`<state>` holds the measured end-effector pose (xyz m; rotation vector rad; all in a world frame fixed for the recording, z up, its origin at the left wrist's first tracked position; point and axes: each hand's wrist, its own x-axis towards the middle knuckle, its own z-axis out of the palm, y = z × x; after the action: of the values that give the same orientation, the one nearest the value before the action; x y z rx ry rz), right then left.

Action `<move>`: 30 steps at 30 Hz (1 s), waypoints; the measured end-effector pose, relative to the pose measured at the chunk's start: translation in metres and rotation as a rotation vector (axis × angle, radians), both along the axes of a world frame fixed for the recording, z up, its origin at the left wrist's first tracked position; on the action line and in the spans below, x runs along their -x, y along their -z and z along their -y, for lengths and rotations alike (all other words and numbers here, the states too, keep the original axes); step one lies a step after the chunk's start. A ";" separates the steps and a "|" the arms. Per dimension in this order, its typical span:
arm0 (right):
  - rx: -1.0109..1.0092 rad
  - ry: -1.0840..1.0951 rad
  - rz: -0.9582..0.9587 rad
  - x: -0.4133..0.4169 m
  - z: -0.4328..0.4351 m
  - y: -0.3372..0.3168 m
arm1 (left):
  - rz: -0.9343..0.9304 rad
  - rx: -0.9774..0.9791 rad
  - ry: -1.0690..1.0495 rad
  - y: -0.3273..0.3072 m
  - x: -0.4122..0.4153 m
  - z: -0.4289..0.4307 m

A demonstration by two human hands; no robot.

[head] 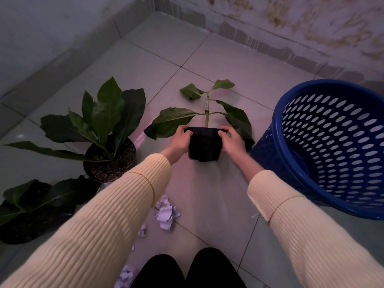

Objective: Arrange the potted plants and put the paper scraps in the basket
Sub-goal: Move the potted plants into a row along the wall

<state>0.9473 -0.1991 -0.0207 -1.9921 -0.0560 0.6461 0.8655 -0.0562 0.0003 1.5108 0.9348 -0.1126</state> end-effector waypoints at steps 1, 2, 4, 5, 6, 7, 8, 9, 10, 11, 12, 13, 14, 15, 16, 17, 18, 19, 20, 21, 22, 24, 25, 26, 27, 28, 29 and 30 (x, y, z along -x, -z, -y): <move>-0.017 -0.006 0.006 0.003 0.001 0.000 | 0.016 0.006 -0.014 0.000 0.003 0.000; -0.033 -0.007 0.008 0.006 0.001 0.000 | 0.036 0.012 -0.034 -0.001 0.006 0.000; -0.056 -0.010 0.006 0.013 0.001 0.002 | 0.067 0.006 -0.080 -0.002 0.011 0.000; -0.064 -0.008 -0.002 0.016 0.001 0.002 | 0.076 0.004 -0.101 -0.002 0.014 0.000; -0.073 -0.004 -0.017 0.019 0.001 0.002 | 0.085 0.011 -0.117 -0.002 0.016 0.000; -0.081 0.003 -0.038 0.022 0.000 0.003 | 0.091 0.028 -0.126 -0.002 0.019 0.000; -0.082 0.007 -0.061 0.025 0.000 0.004 | 0.094 0.046 -0.128 -0.001 0.022 0.001; -0.077 0.007 -0.085 0.028 0.000 0.005 | 0.092 0.059 -0.126 0.000 0.025 0.002; -0.068 0.002 -0.106 0.031 0.001 0.007 | 0.086 0.065 -0.125 0.002 0.029 0.002; -0.060 -0.005 -0.123 0.035 0.002 0.008 | 0.081 0.068 -0.125 0.004 0.032 0.003; -0.057 -0.011 -0.137 0.038 0.003 0.010 | 0.078 0.067 -0.124 0.005 0.035 0.004; -0.056 -0.015 -0.149 0.040 0.005 0.012 | 0.076 0.065 -0.119 0.007 0.038 0.004; -0.054 -0.017 -0.159 0.043 0.007 0.014 | 0.075 0.063 -0.112 0.009 0.040 0.005; -0.049 -0.020 -0.167 0.045 0.008 0.015 | 0.071 0.061 -0.102 0.011 0.043 0.005; -0.038 -0.025 -0.173 0.047 0.010 0.017 | 0.063 0.059 -0.090 0.013 0.046 0.005; -0.023 -0.030 -0.179 0.049 0.012 0.018 | 0.052 0.054 -0.077 0.015 0.049 0.005; -0.008 -0.035 -0.186 0.051 0.013 0.019 | 0.040 0.047 -0.067 0.017 0.051 0.006; 0.005 -0.043 -0.193 0.053 0.014 0.019 | 0.029 0.043 -0.061 0.018 0.053 0.007; 0.017 -0.053 -0.200 0.054 0.015 0.019 | 0.020 0.044 -0.061 0.020 0.054 0.007; 0.029 -0.068 -0.206 0.056 0.016 0.018 | 0.014 0.049 -0.063 0.020 0.055 0.008; 0.041 -0.084 -0.213 0.058 0.016 0.018 | 0.011 0.055 -0.065 0.020 0.056 0.009; 0.058 -0.108 -0.229 0.062 0.015 0.015 | 0.010 0.073 -0.067 0.017 0.059 0.012; 0.061 -0.117 -0.237 0.064 0.015 0.013 | 0.012 0.082 -0.071 0.015 0.062 0.013; 0.063 -0.126 -0.242 0.066 0.014 0.010 | 0.017 0.086 -0.076 0.013 0.064 0.014; 0.062 -0.135 -0.240 0.069 0.014 0.008 | 0.023 0.085 -0.080 0.010 0.068 0.015; 0.059 -0.141 -0.234 0.072 0.014 0.006 | 0.029 0.078 -0.081 0.008 0.072 0.016; 0.051 -0.143 -0.223 0.075 0.013 0.004 | 0.034 0.063 -0.077 0.006 0.077 0.016; 0.038 -0.146 -0.209 0.079 0.014 0.002 | 0.037 0.043 -0.074 0.005 0.083 0.017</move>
<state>0.8682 -0.2129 -0.0229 -1.9587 -0.0634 0.9525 0.7824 -0.0727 -0.0045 1.4324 0.9517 -0.0516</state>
